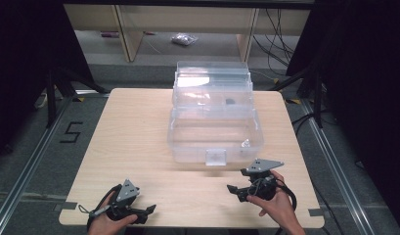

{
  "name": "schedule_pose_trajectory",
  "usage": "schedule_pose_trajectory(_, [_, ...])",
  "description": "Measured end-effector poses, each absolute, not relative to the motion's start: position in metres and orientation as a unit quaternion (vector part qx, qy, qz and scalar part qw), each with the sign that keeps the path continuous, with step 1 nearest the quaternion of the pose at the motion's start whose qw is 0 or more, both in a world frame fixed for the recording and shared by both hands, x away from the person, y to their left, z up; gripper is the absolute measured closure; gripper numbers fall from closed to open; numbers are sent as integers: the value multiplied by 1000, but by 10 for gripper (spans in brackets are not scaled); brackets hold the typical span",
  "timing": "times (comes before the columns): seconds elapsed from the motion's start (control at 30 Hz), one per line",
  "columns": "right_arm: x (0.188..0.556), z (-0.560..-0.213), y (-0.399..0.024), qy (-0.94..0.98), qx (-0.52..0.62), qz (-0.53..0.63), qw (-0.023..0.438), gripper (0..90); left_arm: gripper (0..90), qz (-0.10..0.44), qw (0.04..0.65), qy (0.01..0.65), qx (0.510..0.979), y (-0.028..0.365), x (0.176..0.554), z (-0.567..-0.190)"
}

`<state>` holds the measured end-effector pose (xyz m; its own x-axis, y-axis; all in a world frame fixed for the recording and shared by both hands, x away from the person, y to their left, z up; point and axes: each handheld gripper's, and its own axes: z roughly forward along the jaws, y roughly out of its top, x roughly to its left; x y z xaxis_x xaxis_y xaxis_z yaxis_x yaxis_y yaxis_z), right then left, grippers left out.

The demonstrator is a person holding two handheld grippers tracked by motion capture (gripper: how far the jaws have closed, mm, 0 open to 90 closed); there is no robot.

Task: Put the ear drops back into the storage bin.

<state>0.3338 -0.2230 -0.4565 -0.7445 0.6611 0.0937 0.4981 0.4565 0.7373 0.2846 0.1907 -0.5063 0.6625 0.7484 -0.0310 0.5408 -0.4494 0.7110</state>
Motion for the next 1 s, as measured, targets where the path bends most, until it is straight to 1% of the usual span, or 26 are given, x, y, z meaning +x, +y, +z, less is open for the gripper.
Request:
schedule_pose_trajectory(0.03, [330,-456,-222,843,361,389,90,225,152,145,358,384,839,191,284,-506])
schedule_pose_trajectory(0.07, [331,-458,-223,846,349,391,100,224,152,146,358,384,838,191,285,-506])
schedule_pose_trajectory(0.3, [326,-463,-225,847,351,389,92,220,151,144,348,373,848,192,285,-505])
schedule_pose_trajectory(0.47, [321,-466,-227,844,349,394,107,214,151,143,350,373,847,192,284,-505])
schedule_pose_trajectory(0.5, [317,-465,-227,838,369,389,100,199,151,143,350,373,847,192,284,-505])
schedule_pose_trajectory(0.53, [319,-466,-229,843,354,390,109,188,151,143,348,372,849,192,284,-505])
schedule_pose_trajectory(0.63, [317,-469,-229,845,350,392,102,174,151,143,349,373,848,192,285,-505])
schedule_pose_trajectory(0.67, [315,-470,-229,845,354,387,108,164,151,143,345,371,850,193,285,-505])
schedule_pose_trajectory(0.73, [312,-471,-229,841,366,384,104,163,151,141,346,375,848,192,284,-505])
schedule_pose_trajectory(0.83, [311,-472,-231,845,351,389,106,163,151,141,346,375,848,192,284,-505])
schedule_pose_trajectory(0.9, [308,-472,-232,841,368,382,104,163,151,142,334,367,857,194,285,-504])
schedule_pose_trajectory(1.0, [306,-473,-235,845,361,377,113,163,151,142,336,370,854,193,285,-505])
